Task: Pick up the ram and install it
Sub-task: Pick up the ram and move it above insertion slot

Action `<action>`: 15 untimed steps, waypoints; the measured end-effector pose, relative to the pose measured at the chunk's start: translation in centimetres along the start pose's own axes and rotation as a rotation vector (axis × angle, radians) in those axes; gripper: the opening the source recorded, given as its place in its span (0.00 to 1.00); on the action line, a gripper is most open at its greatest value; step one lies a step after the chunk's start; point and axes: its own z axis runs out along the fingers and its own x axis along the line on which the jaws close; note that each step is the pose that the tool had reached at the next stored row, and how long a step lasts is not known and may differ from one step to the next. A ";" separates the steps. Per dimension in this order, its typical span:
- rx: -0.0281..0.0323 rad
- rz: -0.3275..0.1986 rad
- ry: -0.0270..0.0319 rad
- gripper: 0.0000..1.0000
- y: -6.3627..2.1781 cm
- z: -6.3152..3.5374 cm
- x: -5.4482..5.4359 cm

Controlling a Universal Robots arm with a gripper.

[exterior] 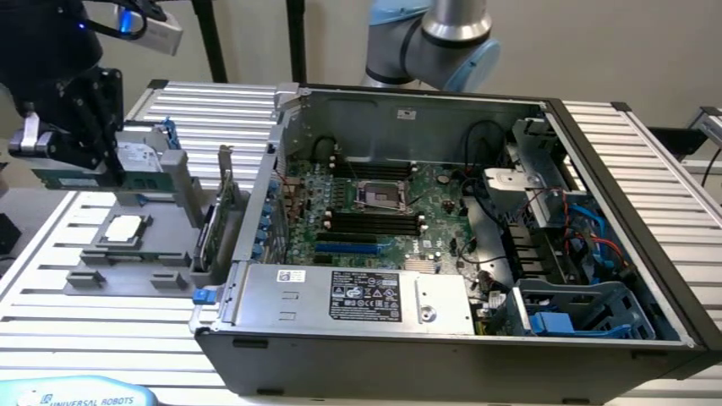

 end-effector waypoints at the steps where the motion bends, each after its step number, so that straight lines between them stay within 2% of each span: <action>1: 0.0000 0.000 0.0000 0.13 -0.37 -0.26 0.0; 9: 0.0001 0.000 -0.0029 0.13 -3.76 -1.99 0.0; 12: 0.0000 0.000 -0.0071 0.13 -5.13 -2.37 0.0; 15: 0.0002 -0.001 -0.0141 0.13 -6.48 -2.50 0.1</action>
